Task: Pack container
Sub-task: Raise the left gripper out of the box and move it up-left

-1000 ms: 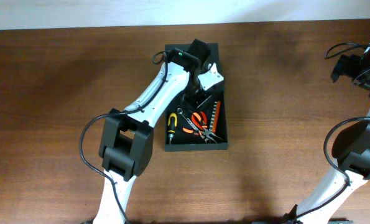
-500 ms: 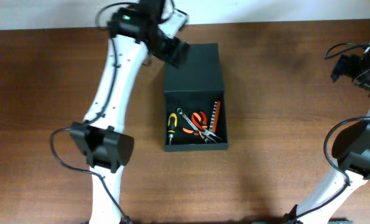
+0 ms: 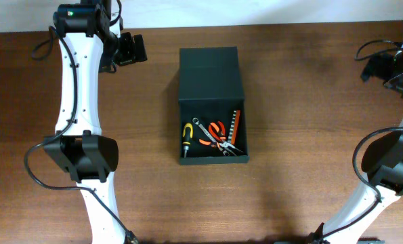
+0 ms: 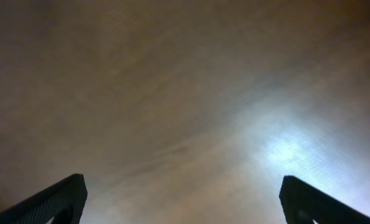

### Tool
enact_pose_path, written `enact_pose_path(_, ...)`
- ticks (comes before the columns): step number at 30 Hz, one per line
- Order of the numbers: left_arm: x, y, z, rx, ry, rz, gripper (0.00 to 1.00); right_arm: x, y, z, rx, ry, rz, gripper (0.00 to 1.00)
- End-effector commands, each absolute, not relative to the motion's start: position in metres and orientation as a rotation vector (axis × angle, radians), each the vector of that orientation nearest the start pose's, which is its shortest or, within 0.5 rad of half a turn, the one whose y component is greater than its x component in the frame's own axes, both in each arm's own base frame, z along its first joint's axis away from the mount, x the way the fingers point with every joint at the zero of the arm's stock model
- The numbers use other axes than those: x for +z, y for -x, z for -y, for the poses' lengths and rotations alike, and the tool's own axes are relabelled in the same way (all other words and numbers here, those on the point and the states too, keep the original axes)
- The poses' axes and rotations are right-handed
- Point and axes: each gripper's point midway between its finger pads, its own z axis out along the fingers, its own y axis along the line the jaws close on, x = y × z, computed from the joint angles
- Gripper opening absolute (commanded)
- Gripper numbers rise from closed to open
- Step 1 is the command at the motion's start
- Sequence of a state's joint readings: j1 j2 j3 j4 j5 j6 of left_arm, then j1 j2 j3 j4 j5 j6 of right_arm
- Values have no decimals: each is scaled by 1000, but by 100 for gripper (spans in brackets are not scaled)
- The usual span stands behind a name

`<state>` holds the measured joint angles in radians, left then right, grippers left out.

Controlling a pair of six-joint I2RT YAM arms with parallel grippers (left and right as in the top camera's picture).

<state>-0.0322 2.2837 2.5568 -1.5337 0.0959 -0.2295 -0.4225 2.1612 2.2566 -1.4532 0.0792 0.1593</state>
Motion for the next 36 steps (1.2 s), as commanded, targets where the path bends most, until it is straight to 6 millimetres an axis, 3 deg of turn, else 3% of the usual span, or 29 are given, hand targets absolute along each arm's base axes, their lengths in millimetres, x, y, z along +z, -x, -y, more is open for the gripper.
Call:
enact_pose_path(1,206,-488,30,-188,286,-2818,99,180,-420,186,-3,-854,-2778,99)
enact_pose_path(7,207,-492,32,-191,277,-2803,99,186,-441,158,267,-798,-2722,99)
enact_pose_path(9,207,-495,32,-198,305,-2788,100,194,-453,140,443,-751,-2675,99)
enact_pose_path(10,207,-497,33,-205,333,-2779,92,195,-455,136,476,-741,-2665,97)
enact_pose_path(11,206,-501,33,-213,369,-2768,69,196,-461,130,517,-714,-2646,75)
enact_pose_path(12,201,-505,34,-231,440,-2759,39,197,-468,125,544,-705,-2627,59)
enact_pose_path(15,174,-513,42,-320,628,-2782,2,189,-481,111,587,-803,-2595,18)
enact_pose_path(17,150,-515,43,-315,718,-2814,2,181,-487,97,597,-775,-2602,4)
enact_pose_path(20,108,-516,59,-382,816,-2895,2,162,-496,66,627,-694,-2638,4)
enact_pose_path(23,79,-513,77,-464,817,-2969,2,142,-498,31,697,-619,-2676,4)
enact_pose_path(25,62,-511,83,-458,807,-3008,2,132,-500,-7,840,-524,-2675,4)
enact_pose_path(28,58,-509,92,-454,709,-3037,2,125,-500,-47,1025,-393,-2653,4)
enact_pose_path(29,58,-508,96,-455,675,-3043,2,114,-498,-56,1050,-381,-2673,4)
enact_pose_path(36,53,-504,121,-587,604,-3078,2,70,-489,-84,1346,-424,-2717,4)
